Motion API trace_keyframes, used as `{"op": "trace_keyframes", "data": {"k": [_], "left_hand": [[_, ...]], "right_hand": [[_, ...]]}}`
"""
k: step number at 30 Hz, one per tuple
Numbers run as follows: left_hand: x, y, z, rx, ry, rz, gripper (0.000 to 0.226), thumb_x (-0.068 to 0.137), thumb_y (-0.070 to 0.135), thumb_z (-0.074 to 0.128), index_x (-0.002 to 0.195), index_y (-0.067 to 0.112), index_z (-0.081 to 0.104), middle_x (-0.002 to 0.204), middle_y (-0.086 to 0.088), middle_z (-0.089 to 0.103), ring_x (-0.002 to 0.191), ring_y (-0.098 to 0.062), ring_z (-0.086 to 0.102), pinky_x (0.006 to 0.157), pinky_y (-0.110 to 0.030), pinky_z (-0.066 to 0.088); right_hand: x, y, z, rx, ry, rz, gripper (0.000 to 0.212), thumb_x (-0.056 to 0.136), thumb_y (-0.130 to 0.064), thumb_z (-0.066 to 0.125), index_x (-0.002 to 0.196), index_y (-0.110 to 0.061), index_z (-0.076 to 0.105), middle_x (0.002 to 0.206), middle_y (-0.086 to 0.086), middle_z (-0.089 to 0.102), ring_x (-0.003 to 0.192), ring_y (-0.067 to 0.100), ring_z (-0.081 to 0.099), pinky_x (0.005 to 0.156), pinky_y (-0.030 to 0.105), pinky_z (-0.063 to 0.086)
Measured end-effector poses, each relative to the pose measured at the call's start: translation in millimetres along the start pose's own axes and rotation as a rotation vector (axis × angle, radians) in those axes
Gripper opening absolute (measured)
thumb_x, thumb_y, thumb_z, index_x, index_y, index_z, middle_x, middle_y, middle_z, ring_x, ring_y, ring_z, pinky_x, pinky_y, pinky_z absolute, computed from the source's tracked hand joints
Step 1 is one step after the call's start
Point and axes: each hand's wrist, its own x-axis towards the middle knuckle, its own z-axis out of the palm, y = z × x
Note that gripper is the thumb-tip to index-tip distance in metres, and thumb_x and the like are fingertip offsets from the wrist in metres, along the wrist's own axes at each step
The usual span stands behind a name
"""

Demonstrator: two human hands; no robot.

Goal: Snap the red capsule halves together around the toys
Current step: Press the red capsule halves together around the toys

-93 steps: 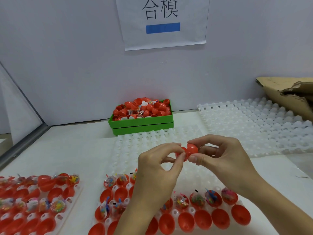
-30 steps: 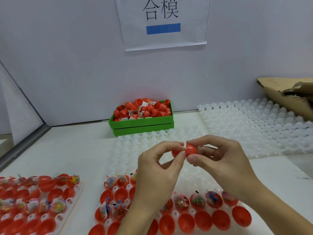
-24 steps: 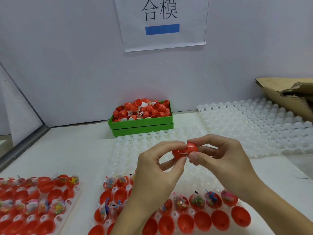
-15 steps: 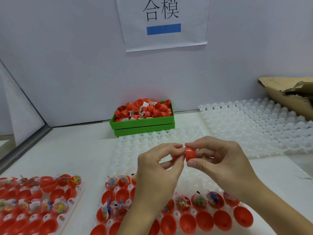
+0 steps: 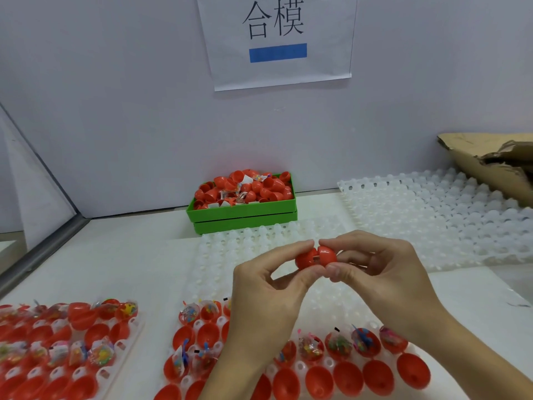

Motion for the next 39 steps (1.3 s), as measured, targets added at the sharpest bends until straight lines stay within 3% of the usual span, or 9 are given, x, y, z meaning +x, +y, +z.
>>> {"op": "trace_keyframes", "data": {"k": [4,8,12,17,21,27,32,35,39], "left_hand": [[2,-1,-2,0.001,-0.067,0.000,0.044,0.075,-0.008,0.078,0.107,0.022,0.076,0.105,0.009,0.075,0.103,-0.007,0.069,0.083,-0.019,0.057],[3,-1,-2,0.014,-0.050,0.026,0.044,0.075,-0.008,0.077,0.101,0.027,0.077,0.100,0.010,0.075,0.098,-0.008,0.070,0.081,-0.018,0.056],[3,0,-3,0.002,-0.085,0.043,0.045,0.077,-0.009,0.075,0.103,0.027,0.077,0.101,0.010,0.074,0.100,-0.010,0.069,0.081,-0.019,0.057],[2,1,-3,0.004,-0.135,0.043,0.047,0.079,-0.007,0.075,0.109,0.029,0.075,0.106,0.010,0.073,0.105,-0.012,0.068,0.086,-0.020,0.056],[3,2,-1,0.048,-0.049,0.027,0.051,0.074,-0.007,0.079,0.104,0.034,0.074,0.102,0.014,0.074,0.096,-0.005,0.070,0.081,-0.018,0.056],[2,-1,2,0.159,0.026,0.015,0.050,0.069,-0.011,0.079,0.090,0.034,0.077,0.090,0.022,0.075,0.085,0.004,0.070,0.073,-0.009,0.053],[2,-2,2,0.195,0.026,0.054,0.050,0.068,-0.005,0.082,0.091,0.039,0.075,0.094,0.015,0.076,0.090,-0.002,0.072,0.081,-0.022,0.058],[0,-3,3,0.228,0.029,0.083,0.050,0.069,-0.005,0.082,0.095,0.038,0.076,0.096,0.014,0.076,0.092,-0.003,0.071,0.083,-0.027,0.058],[-1,-3,5,0.338,0.059,0.166,0.042,0.068,0.003,0.085,0.103,0.025,0.076,0.093,0.025,0.073,0.090,0.004,0.069,0.082,-0.020,0.055]], "right_hand": [[1,0,-2,0.004,-0.009,0.008,0.030,0.073,0.007,0.078,0.093,-0.016,0.078,0.084,0.010,0.075,0.073,0.025,0.073,0.072,0.036,0.061],[1,-2,-3,0.020,-0.052,-0.006,0.026,0.070,-0.008,0.077,0.096,-0.014,0.078,0.089,0.011,0.073,0.072,0.026,0.071,0.070,0.029,0.059],[1,-3,-4,0.000,-0.076,-0.026,0.032,0.074,0.008,0.076,0.093,-0.017,0.080,0.090,0.006,0.074,0.073,0.022,0.070,0.068,0.023,0.057],[0,-6,-3,-0.015,-0.050,-0.013,0.037,0.074,0.008,0.076,0.092,-0.025,0.078,0.081,-0.001,0.078,0.069,0.016,0.074,0.065,0.019,0.057],[0,-7,-1,-0.047,-0.043,-0.014,0.040,0.074,0.010,0.076,0.091,-0.026,0.078,0.082,-0.005,0.078,0.070,0.014,0.074,0.063,0.018,0.056],[-1,-7,-1,-0.122,-0.023,-0.064,0.051,0.072,0.013,0.077,0.083,-0.037,0.079,0.074,-0.010,0.077,0.057,0.009,0.070,0.057,0.016,0.054],[-1,-2,1,-0.132,-0.005,-0.026,0.062,0.075,0.020,0.070,0.078,-0.041,0.078,0.070,-0.007,0.076,0.057,0.011,0.071,0.055,0.016,0.056],[-3,3,1,-0.137,0.024,-0.011,0.057,0.076,0.022,0.067,0.082,-0.034,0.078,0.067,-0.005,0.075,0.055,0.012,0.071,0.057,0.015,0.055],[-5,7,6,-0.226,0.011,-0.003,0.046,0.081,0.018,0.065,0.100,-0.022,0.076,0.077,-0.009,0.077,0.067,0.007,0.074,0.067,0.015,0.056]]}}
